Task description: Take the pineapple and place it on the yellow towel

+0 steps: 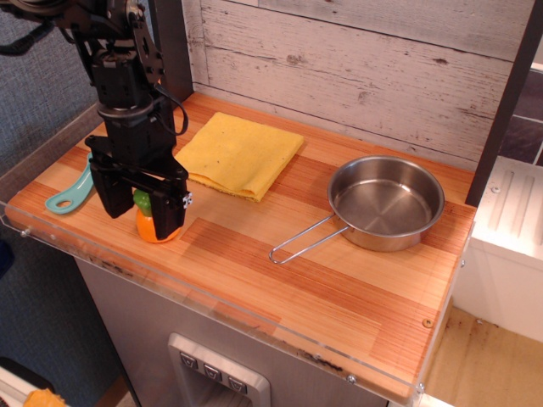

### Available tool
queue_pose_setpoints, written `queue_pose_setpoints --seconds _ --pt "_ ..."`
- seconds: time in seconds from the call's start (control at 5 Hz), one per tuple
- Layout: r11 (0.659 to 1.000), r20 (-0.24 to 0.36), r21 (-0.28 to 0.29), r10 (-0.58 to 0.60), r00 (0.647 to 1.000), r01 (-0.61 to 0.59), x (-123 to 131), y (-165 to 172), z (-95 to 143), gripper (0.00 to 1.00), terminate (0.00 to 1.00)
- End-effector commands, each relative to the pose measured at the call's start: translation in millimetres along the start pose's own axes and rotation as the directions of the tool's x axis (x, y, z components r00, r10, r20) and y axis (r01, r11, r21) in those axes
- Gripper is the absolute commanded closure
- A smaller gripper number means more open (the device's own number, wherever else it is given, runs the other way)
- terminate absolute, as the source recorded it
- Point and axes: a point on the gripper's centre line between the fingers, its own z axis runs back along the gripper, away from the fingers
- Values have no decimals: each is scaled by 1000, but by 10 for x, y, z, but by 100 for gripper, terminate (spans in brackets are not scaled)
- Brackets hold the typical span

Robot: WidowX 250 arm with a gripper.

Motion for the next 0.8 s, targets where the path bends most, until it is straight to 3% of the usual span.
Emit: queue_pose_setpoints --seconds 0.0,0.2,0.6 --pt "1000 76 9 1 997 -2 141 81 175 100 0" --pt "1000 79 5 -11 997 10 160 65 209 100 0" --pt "999 158 -12 -33 987 35 460 24 504 100 0"
